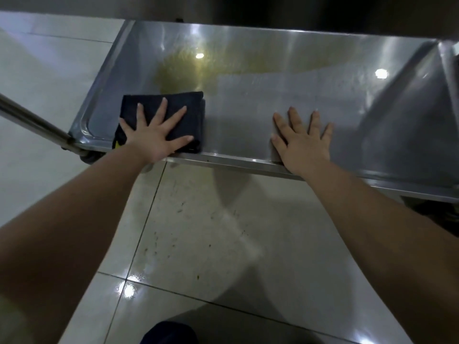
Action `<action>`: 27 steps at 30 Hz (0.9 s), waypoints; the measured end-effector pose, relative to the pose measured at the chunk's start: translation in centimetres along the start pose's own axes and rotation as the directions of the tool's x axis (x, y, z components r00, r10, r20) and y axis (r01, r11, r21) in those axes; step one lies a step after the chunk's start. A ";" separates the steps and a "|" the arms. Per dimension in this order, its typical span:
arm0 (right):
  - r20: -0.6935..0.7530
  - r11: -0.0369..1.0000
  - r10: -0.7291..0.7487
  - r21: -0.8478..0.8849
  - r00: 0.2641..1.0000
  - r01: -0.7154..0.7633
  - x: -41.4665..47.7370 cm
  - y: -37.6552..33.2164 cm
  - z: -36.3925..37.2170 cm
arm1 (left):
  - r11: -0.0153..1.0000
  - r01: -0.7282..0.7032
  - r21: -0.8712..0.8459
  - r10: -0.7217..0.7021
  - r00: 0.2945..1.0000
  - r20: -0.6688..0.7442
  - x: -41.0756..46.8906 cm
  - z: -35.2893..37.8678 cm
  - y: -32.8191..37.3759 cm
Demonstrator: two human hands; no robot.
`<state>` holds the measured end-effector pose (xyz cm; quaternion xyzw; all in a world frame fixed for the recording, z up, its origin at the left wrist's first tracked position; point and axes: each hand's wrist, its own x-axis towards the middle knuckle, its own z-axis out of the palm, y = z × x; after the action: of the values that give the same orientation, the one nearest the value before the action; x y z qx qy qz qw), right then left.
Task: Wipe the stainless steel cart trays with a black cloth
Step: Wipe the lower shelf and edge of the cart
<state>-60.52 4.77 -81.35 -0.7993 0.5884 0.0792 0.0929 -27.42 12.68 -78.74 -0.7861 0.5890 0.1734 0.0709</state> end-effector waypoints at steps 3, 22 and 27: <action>-0.003 1.000 0.024 0.001 1.000 -0.024 -0.2 -0.4 0.1 | 0.999 -0.032 0.026 0.031 0.999 0.027 -0.2 0.4 3.0; 0.017 0.999 -0.026 0.029 1.000 0.025 0.2 -5.8 -0.3 | 0.983 -0.176 0.059 0.178 0.983 -0.039 -0.4 2.6 8.0; 0.013 0.999 -0.037 0.024 0.999 0.037 0.5 -5.7 -0.3 | 0.997 -0.064 0.048 0.066 0.997 -0.026 0.3 0.4 -2.4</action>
<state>-54.96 5.90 -80.81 -0.8084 0.5738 0.0756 0.1078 -25.15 13.23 -79.47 -0.7670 0.6191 0.1505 0.0755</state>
